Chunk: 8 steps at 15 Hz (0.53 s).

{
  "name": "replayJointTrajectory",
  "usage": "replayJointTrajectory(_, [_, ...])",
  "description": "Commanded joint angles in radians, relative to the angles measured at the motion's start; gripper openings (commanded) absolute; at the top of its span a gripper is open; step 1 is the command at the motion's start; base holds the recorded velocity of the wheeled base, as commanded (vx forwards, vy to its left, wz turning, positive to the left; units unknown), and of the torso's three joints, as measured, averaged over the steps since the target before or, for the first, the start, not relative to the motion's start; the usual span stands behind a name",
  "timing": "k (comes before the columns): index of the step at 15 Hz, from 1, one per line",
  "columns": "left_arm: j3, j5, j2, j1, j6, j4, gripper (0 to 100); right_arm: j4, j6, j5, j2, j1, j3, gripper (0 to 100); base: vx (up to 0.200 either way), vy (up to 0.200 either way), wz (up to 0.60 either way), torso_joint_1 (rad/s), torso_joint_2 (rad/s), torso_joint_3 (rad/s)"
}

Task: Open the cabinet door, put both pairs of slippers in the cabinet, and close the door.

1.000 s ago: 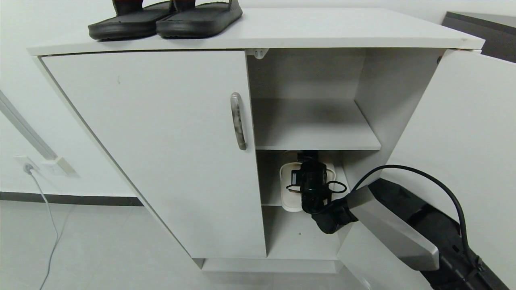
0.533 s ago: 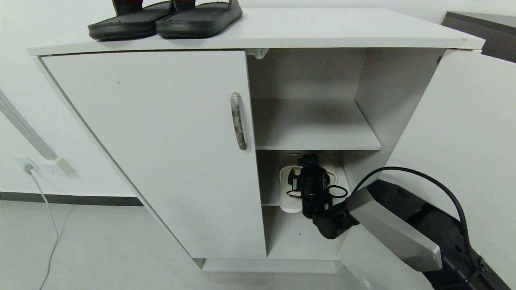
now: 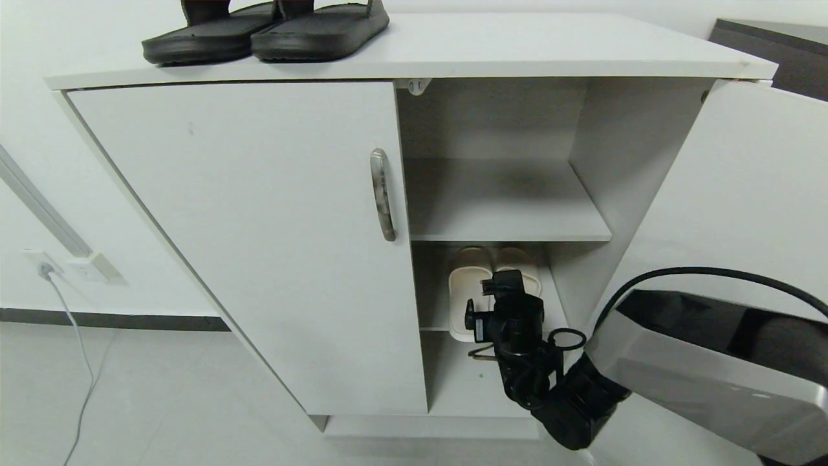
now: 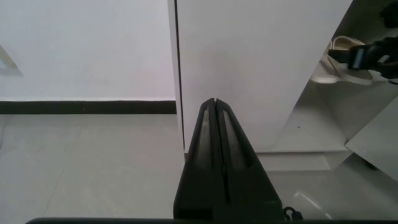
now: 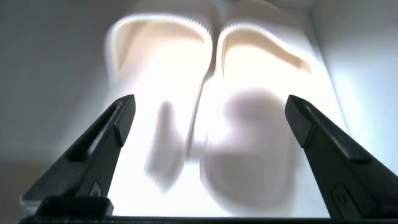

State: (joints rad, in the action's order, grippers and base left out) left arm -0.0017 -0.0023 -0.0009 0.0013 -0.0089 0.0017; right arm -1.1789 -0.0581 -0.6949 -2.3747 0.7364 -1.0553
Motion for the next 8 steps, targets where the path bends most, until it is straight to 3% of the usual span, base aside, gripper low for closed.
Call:
replayJointTrajectory(1, [0.0, -0.001, 0.001, 0.0, 0.0, 0.0, 0, -0.1, -0.003, -0.003, 0.196, 0.084, 0.252, 100, 0.0, 0.0, 0.0, 0.0, 0.0, 0.0])
replayJointTrajectory(3, [0.0, -0.001, 0.001, 0.0, 0.0, 0.0, 0, -0.143, -0.002, 0.0, 0.252, 0.101, 0.351, 100, 0.0, 0.0, 0.0, 0.0, 0.0, 0.0])
replayJointTrajectory(5, [0.0, 0.001, 0.001, 0.0, -0.002, 0.0, 0, -0.143, -0.002, 0.002, 0.253, 0.113, 0.359, 100, 0.0, 0.0, 0.0, 0.0, 0.0, 0.0])
replayJointTrajectory(8, [0.0, 0.001, 0.002, 0.0, -0.002, 0.0, 0, -0.142, -0.002, 0.002, 0.242, 0.118, 0.353, 100, -0.2, 0.0, 0.0, 0.001, 0.01, -0.002])
